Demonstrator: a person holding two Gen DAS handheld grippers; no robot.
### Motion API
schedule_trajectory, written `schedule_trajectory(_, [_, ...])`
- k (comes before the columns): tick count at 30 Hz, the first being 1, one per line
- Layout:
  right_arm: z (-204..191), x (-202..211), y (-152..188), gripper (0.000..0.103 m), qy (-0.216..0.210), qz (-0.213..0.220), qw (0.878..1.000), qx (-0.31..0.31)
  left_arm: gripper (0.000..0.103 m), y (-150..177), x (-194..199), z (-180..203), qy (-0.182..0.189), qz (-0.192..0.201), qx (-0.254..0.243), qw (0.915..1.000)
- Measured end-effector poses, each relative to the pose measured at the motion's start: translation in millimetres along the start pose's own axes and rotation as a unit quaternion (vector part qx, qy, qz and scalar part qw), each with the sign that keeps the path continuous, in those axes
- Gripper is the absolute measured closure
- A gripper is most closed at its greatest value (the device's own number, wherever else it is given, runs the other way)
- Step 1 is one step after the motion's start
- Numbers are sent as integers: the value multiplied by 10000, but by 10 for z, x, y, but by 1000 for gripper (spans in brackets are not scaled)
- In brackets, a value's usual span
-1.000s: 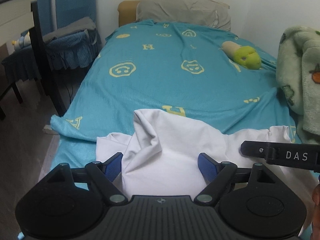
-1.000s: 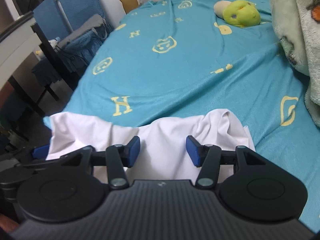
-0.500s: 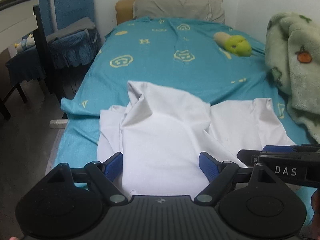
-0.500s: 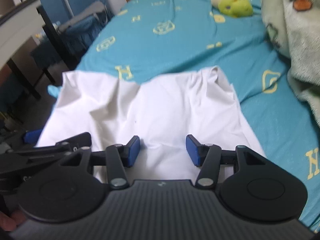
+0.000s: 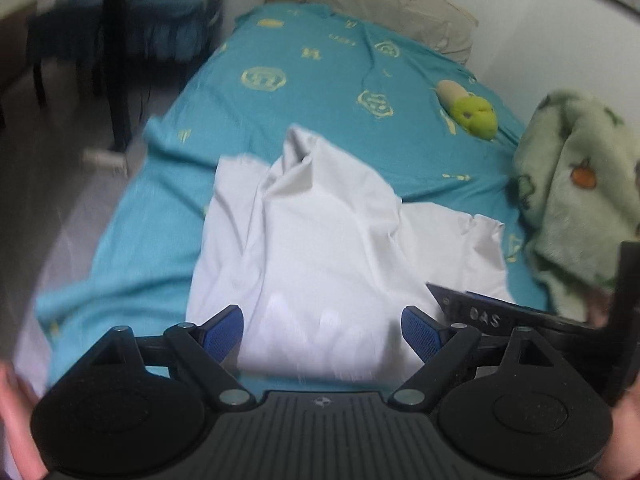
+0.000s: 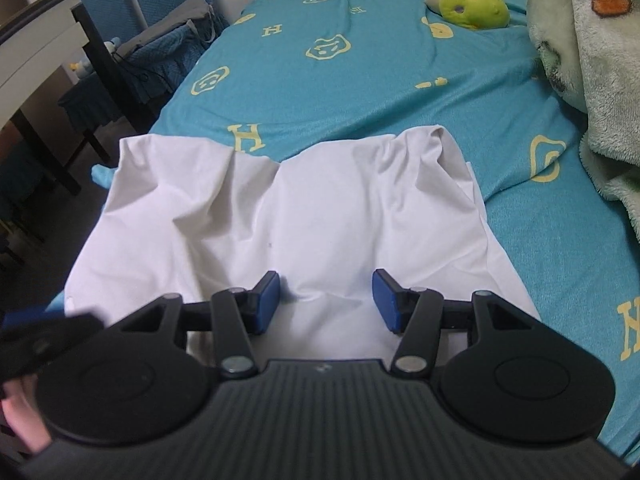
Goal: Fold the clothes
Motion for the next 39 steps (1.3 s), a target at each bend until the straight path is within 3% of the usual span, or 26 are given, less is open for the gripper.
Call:
schedule_trajectory(3, [-3,-2,-5,49,0,-16,10000,-14,14,98,-85,-199,538,-352,856,9943])
schedule_trajectory(7, [6,10,-5,49,-14,-13,10000,-57,14,143,-429,-373,988,-762,1982,9722])
schedule_trajectory(8, [10,12,-6,49,-23,-14,10000,-76,10,142,-491,-383,1089,-743,2202,9665])
schedule_trajectory(11, [35,14,-15,49,-79,-24,9998,-197,8,44,-533,-304,1262,-404,2228,9658])
schedule_trajectory(18, [146,67,-35,51,-222,48,9972,-716,16,-10,-398,-324,1829,270,2490,9507])
schedule_trajectory(20, [201,136,-62,49,-276,110,9945,-1009,40,21,-464,-327,1485,143,2347,9605])
schedule_trajectory(22, [223,284,-97,48,-549,214,9892,-1338,41,63,-543,-336,1220,32,2269,9662])
schedule_trajectory(25, [148,508,-78,39,-1553,212,9700,-1858,48,69,-525,-327,1208,67,2333,9648])
schedule_trajectory(27, [36,566,30,18,-2363,-52,9442,-2294,55,70,-495,-337,1234,113,2370,9636])
schedule_trajectory(30, [-198,478,282,14,-3179,-710,9040,-2769,69,39,-418,-395,1371,186,2514,9579])
schedule_trajectory(32, [-329,331,473,14,-3316,-1211,8858,-3013,77,24,-366,-403,1520,280,2610,9529])
schedule_trajectory(34, [-393,173,605,14,-3300,-1492,8734,-3255,79,-4,-309,-393,1624,396,2630,9502])
schedule_trajectory(37, [-273,26,657,14,-3134,-1337,8577,-3850,80,-39,-258,-384,1738,520,2659,9468])
schedule_trajectory(39, [-116,-14,648,14,-2932,-1016,8522,-4212,81,-64,-241,-385,1802,570,2684,9446])
Point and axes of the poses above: each gripper's, at about its wrist camera, not at the fingertips, and x roughly against the way its jaws point, z to its right, y to its underside, the point moved 6 cm from there along -x, roughly the way its jaws point, and after that the axes turned 4 degrees about -z, right-handed, at the moved point
